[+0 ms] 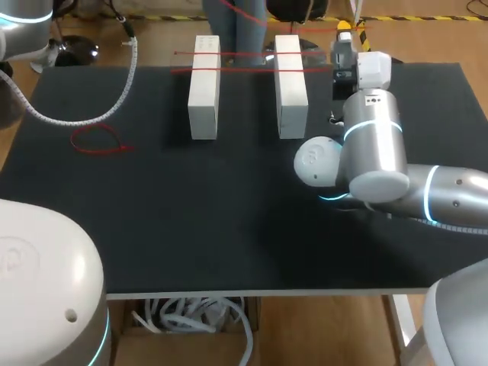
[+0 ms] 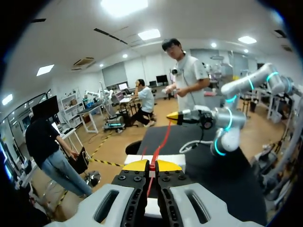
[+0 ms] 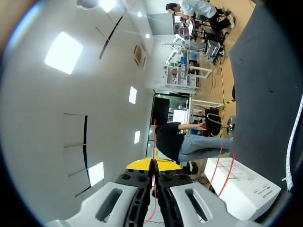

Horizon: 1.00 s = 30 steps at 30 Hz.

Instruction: Grab the tape and strap the tape.

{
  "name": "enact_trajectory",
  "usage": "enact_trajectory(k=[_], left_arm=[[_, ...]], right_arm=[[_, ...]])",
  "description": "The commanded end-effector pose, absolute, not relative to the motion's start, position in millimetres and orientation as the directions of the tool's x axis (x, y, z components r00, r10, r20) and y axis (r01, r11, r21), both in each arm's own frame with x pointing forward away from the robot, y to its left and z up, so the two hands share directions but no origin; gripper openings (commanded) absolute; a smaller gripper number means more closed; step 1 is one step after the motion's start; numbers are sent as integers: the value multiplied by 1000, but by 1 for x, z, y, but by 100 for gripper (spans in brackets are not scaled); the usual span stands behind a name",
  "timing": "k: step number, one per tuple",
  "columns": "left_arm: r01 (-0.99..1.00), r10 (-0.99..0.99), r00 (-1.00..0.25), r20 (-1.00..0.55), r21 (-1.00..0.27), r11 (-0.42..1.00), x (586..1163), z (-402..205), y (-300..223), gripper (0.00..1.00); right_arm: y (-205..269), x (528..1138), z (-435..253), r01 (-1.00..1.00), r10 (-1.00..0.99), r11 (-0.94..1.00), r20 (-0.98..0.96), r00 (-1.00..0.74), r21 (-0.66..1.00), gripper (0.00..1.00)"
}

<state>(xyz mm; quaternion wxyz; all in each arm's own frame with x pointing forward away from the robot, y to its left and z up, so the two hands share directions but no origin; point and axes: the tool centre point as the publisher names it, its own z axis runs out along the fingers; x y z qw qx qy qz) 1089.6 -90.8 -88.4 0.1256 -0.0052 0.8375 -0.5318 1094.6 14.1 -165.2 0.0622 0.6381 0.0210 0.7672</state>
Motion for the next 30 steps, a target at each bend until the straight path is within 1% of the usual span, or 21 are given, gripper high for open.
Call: enact_trajectory(k=[1, 4, 6, 9, 10, 11, 25, 30], left_arm=[[156, -5, -978, -207, -754, 639, 1089, -87, -96, 0], [176, 59, -979, -194, -671, 721, 1087, -92, -97, 0], [158, 67, -984, -164, -636, 756, 1088, -97, -97, 0], [171, 89, -983, -160, -633, 755, 1090, -100, -99, 0], [176, 75, -981, -181, -643, 745, 1091, -100, -100, 0], [185, 68, -978, -196, -679, 710, 1093, -99, -101, 0], [185, 68, -978, -196, -679, 710, 1093, -99, -101, 0], [211, 90, -969, -229, -584, 784, 1094, -93, -109, 0]], right_arm=[[13, 1095, -167, -61, 130, -991, 976, -174, 121, 0], [13, 1095, -169, -58, 135, -990, 976, -173, 127, 0], [13, 1094, -170, -55, 136, -990, 976, -172, 128, 0], [13, 1095, -170, -51, 136, -990, 976, -170, 129, 0], [13, 1095, -170, -49, 136, -990, 976, -169, 129, 0], [14, 1095, -170, -48, 135, -990, 976, -169, 129, 0], [17, 1096, -172, -26, 151, -988, 973, -174, 149, 0], [18, 1095, -172, -16, 165, -986, 970, -178, 165, 0]])
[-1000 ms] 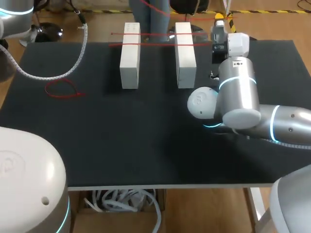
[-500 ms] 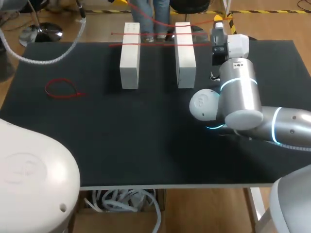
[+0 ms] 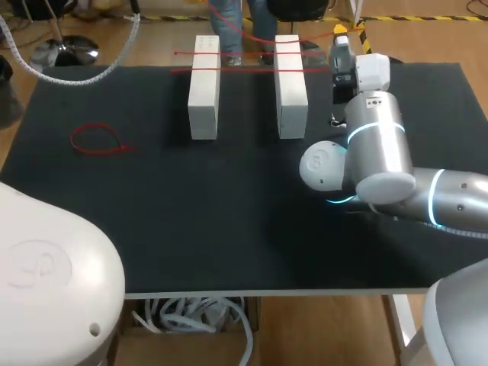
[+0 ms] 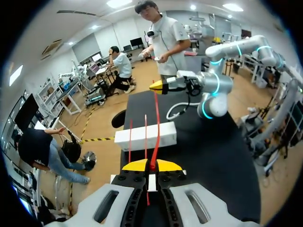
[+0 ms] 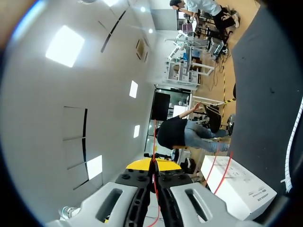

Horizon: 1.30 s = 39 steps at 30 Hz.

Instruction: Grab the tape and strap the tape.

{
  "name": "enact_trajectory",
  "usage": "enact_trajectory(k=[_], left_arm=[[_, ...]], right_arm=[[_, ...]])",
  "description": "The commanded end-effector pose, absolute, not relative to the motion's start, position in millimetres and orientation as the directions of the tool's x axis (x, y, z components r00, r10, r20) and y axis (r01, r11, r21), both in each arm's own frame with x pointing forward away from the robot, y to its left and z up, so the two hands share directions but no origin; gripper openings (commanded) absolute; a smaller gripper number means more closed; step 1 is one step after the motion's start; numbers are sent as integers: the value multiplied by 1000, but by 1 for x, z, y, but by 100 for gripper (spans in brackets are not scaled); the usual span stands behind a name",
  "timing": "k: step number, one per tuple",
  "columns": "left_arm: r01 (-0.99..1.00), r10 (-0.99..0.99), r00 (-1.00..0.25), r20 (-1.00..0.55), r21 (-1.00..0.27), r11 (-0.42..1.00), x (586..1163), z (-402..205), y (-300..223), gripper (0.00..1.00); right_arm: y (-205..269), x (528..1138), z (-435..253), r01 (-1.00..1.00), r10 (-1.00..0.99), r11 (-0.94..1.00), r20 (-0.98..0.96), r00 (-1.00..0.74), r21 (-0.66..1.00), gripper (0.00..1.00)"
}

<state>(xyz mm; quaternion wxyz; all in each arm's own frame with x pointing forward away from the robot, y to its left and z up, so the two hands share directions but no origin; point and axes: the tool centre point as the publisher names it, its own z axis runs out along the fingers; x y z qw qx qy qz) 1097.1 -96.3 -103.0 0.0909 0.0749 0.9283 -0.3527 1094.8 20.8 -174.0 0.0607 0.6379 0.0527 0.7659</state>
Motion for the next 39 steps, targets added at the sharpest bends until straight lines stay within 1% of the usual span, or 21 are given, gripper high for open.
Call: enact_trajectory(k=[1, 5, 12, 18, 27, 34, 39], left_arm=[[235, 114, -963, -245, -551, 801, 1093, -91, -112, 0], [260, 169, -957, -234, -443, 858, 1092, -89, -117, 0], [244, 199, -967, -156, -368, 897, 1090, -93, -118, 0], [243, 193, -967, -168, -367, 898, 1089, -94, -119, 0], [267, 228, -960, -162, -286, 920, 1087, -93, -120, 0], [271, 240, -961, -141, -278, 922, 1085, -95, -119, 0], [274, 247, -960, -130, -266, 924, 1085, -96, -119, 0]], right_arm=[[18, 1095, -172, -15, 169, -985, 969, -178, 169, 0], [18, 1094, -172, -13, 183, -983, 966, -184, 184, 0], [19, 1093, -172, -2, 200, -979, 962, -184, 203, 0], [19, 1092, -172, 7, 212, -976, 959, -188, 217, 0], [21, 1092, -171, 25, 256, -964, 946, -199, 266, 0], [23, 1093, -169, 46, 316, -942, 925, -210, 332, 0], [27, 1094, -166, 72, 426, -888, 872, -240, 454, 0]])
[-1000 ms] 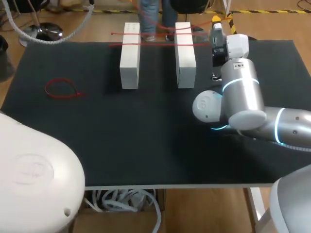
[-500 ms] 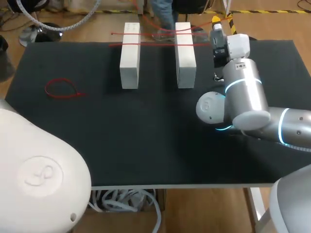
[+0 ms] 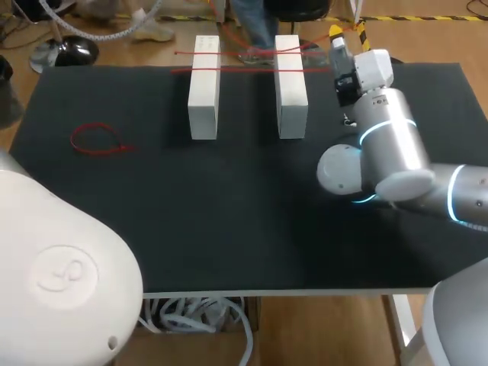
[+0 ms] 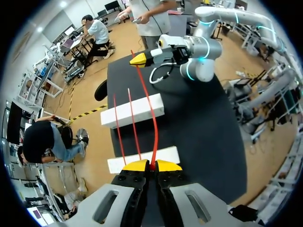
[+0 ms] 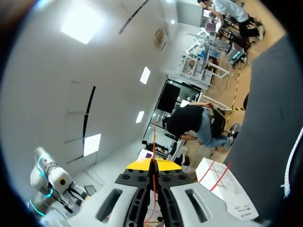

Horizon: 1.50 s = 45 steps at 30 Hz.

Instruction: Grab the tape and strap the tape.

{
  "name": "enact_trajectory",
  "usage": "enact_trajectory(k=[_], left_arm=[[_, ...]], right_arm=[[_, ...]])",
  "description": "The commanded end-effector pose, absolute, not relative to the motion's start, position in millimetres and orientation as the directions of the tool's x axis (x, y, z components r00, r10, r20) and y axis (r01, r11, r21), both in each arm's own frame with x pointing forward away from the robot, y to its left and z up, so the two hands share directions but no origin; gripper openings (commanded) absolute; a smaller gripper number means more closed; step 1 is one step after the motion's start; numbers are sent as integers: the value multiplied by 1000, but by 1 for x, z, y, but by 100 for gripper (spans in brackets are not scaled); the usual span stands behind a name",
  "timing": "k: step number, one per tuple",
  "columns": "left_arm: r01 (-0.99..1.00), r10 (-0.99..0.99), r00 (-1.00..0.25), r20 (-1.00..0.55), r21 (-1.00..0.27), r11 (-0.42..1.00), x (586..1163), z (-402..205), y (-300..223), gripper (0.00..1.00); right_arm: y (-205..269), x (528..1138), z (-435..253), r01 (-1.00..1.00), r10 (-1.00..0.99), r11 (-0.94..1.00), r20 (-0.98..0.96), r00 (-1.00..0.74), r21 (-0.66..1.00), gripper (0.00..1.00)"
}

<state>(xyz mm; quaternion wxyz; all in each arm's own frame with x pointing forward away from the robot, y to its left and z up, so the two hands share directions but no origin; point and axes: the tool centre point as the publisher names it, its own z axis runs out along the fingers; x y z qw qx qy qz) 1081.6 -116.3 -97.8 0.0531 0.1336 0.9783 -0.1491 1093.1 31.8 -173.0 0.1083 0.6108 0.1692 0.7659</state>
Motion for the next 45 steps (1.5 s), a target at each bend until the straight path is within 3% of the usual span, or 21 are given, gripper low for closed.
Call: enact_trajectory(k=[1, 8, 12, 21, 28, 30, 43, 45], left_arm=[[274, 248, -960, -128, -266, 924, 1085, -96, -120, 0], [274, 249, -960, -125, -263, 925, 1085, -96, -120, 0], [274, 249, -960, -125, -263, 925, 1085, -96, -120, 0], [274, 249, -960, -125, -263, 925, 1085, -96, -120, 0], [274, 249, -960, -125, -263, 925, 1085, -96, -120, 0], [274, 249, -960, -125, -263, 925, 1085, -96, -120, 0], [274, 249, -960, -125, -263, 925, 1085, -96, -120, 0], [274, 249, -960, -125, -263, 925, 1085, -96, -120, 0]], right_arm=[[29, 1094, -166, 78, 461, -868, 855, -239, 490, 0], [33, 1096, -163, 114, 733, -644, 653, -192, 756, 0], [32, 1096, -162, 68, 867, -424, 427, -259, 903, 0], [32, 1091, -160, 11, 933, -90, 88, -349, 996, 0], [41, 1083, -163, 83, 907, -156, 176, -383, 984, 0], [42, 1081, -162, 128, 848, -334, 357, -391, 934, 0], [42, 1081, -162, 128, 848, -334, 357, -391, 934, 0], [42, 1080, -159, 123, 896, -172, 208, -393, 977, 0]])
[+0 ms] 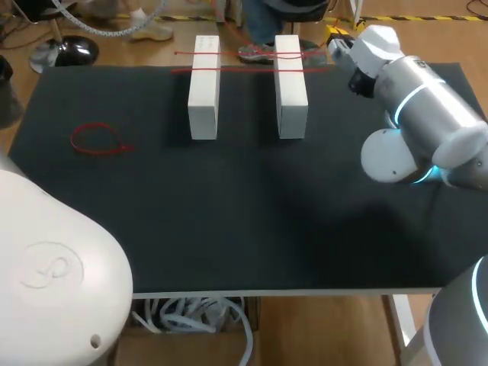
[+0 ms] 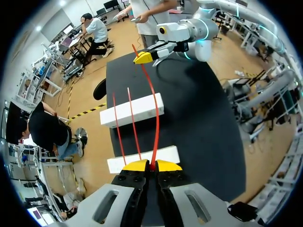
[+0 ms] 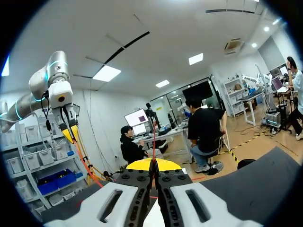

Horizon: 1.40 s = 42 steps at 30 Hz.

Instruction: Grab the tape and strap the tape.

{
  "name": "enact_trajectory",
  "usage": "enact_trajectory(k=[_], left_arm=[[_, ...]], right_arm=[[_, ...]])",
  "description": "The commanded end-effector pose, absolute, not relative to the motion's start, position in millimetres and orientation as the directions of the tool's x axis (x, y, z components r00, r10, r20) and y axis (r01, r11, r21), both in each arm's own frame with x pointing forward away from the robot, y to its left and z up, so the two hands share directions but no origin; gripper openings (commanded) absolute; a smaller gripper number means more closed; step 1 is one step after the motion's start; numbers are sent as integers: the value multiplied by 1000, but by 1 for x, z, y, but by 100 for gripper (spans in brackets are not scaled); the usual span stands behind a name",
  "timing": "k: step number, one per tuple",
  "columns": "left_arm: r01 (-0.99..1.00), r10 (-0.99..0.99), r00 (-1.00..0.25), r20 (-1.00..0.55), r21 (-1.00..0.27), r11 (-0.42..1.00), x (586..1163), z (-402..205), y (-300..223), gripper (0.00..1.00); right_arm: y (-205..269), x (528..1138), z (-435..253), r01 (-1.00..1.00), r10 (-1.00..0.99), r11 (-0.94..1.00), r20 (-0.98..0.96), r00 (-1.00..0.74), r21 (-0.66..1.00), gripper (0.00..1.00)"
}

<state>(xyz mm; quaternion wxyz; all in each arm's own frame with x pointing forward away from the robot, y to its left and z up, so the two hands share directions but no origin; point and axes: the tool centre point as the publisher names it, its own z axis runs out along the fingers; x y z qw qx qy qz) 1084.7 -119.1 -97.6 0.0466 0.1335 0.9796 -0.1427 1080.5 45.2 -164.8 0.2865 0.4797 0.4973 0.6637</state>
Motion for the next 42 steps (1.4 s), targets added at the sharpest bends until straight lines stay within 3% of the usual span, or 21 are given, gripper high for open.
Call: enact_trajectory(k=[1, 5, 9, 12, 19, 24, 26, 28, 42], left_arm=[[274, 249, -960, -125, -263, 925, 1085, -96, -120, 0], [274, 249, -960, -125, -263, 925, 1085, -96, -120, 0], [274, 249, -960, -125, -263, 925, 1085, -96, -120, 0], [274, 249, -960, -125, -263, 925, 1085, -96, -120, 0], [274, 249, -960, -125, -263, 925, 1085, -96, -120, 0], [274, 249, -960, -125, -263, 925, 1085, -96, -120, 0], [274, 249, -960, -125, -263, 925, 1085, -96, -120, 0], [274, 249, -960, -125, -263, 925, 1085, -96, -120, 0], [274, 249, -960, -125, -263, 925, 1085, -96, -120, 0]], right_arm=[[43, 1079, -157, 152, 908, -113, 164, -385, 982, 0], [53, 1077, -147, 169, 897, 254, -166, -411, 952, 0], [56, 1075, -139, 202, 885, 368, -275, -376, 908, 0], [58, 1073, -136, 215, 770, 600, -483, -417, 770, 0], [59, 1073, -128, 172, 494, 868, -775, -395, 465, 0], [60, 1077, -126, 173, 426, 905, -832, -355, 389, 0], [63, 1079, -128, 174, 578, 814, -737, -350, 555, 0], [67, 1080, -127, 139, 797, 559, -483, -363, 817, 0], [67, 1082, -125, 149, 774, 601, -526, -353, 785, 0]])
